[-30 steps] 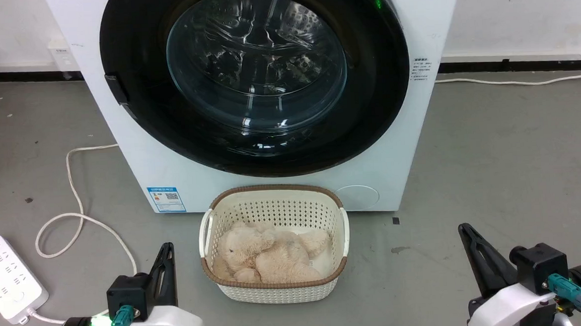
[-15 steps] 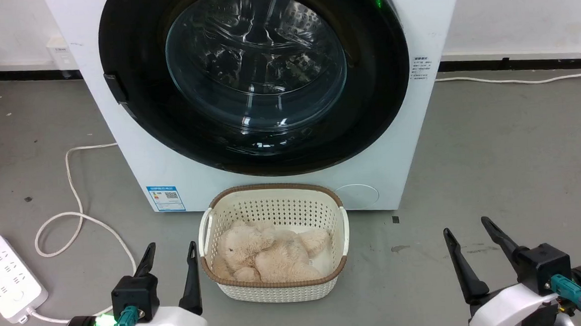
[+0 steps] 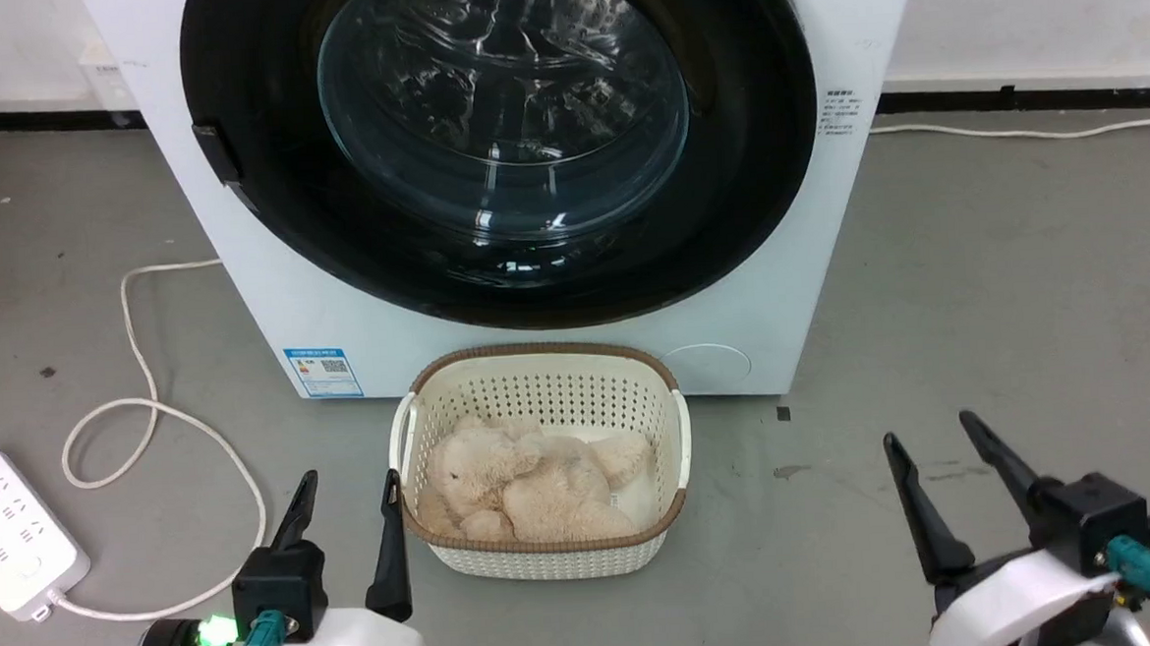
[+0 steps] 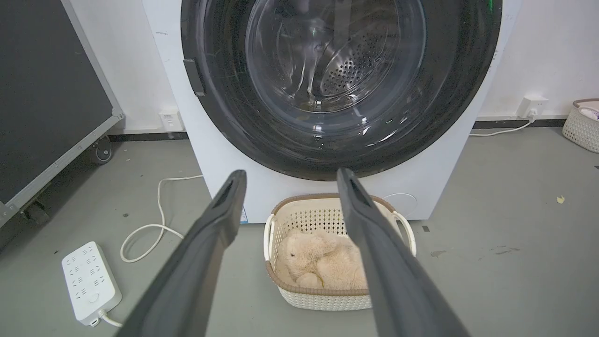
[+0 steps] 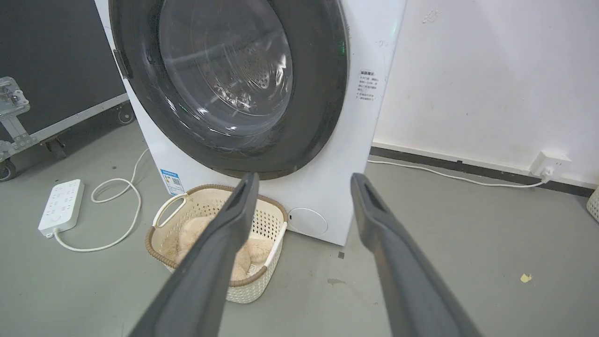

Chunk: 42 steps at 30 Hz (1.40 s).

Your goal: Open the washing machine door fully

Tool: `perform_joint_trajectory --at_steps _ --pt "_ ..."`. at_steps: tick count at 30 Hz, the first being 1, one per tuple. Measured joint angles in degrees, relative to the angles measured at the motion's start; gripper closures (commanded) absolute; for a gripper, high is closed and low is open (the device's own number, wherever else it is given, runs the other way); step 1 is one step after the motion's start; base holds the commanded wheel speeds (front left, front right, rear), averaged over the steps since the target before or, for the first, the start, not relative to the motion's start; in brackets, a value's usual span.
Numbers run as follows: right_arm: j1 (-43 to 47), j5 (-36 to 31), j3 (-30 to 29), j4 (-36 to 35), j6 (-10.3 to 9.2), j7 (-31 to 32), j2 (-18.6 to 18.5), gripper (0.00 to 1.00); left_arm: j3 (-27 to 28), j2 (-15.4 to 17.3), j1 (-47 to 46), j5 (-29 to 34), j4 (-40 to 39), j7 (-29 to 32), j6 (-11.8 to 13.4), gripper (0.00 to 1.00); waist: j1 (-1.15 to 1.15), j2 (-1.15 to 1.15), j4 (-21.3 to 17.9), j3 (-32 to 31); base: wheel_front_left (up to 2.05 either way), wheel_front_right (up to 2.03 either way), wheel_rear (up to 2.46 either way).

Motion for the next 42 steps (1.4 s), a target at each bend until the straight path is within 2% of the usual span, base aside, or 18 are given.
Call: perform_joint_trajectory --at_steps 10,20,25,27,32,42 --pt "-4.88 1.89 -0.74 0.27 0.00 -0.94 -1.42 0.00 -1.21 0.49 -1.19 0.03 -0.66 -1.24 1.03 0.00 0.00 0.00 0.23 2.23 0.00 0.00 0.00" --pt "-11.95 7.82 -1.31 0.42 0.00 -0.15 -4.17 0.00 -2.66 1.23 -2.75 0.05 -1.64 -2.49 2.27 0.00 0.01 0.00 0.54 4.88 0.00 0.00 0.00" --pt "-15.19 10.28 -2.61 1.58 0.00 0.91 -4.38 0.00 -3.25 1.37 -3.42 0.11 -2.24 -2.85 2.78 0.00 0.01 0.00 0.77 6.23 0.00 0.00 0.00" --pt "-17.25 11.91 -3.31 2.25 0.00 1.69 -4.39 1.00 -3.64 1.48 -3.53 0.37 -2.48 -3.25 3.16 0.00 0.01 0.00 0.91 6.97 0.00 0.00 0.00" --pt "-22.47 15.83 -5.06 4.52 0.00 3.44 -4.88 1.00 -4.25 1.79 -4.55 0.38 -2.92 -3.79 3.78 0.00 0.01 0.00 1.36 8.90 0.00 0.00 0.00" --pt "-33.48 24.26 -10.71 14.54 -0.01 9.55 -4.59 1.00 -5.79 1.94 -5.98 0.14 -3.42 -4.85 4.97 0.00 0.01 0.00 2.91 12.34 0.00 0.00 0.00"
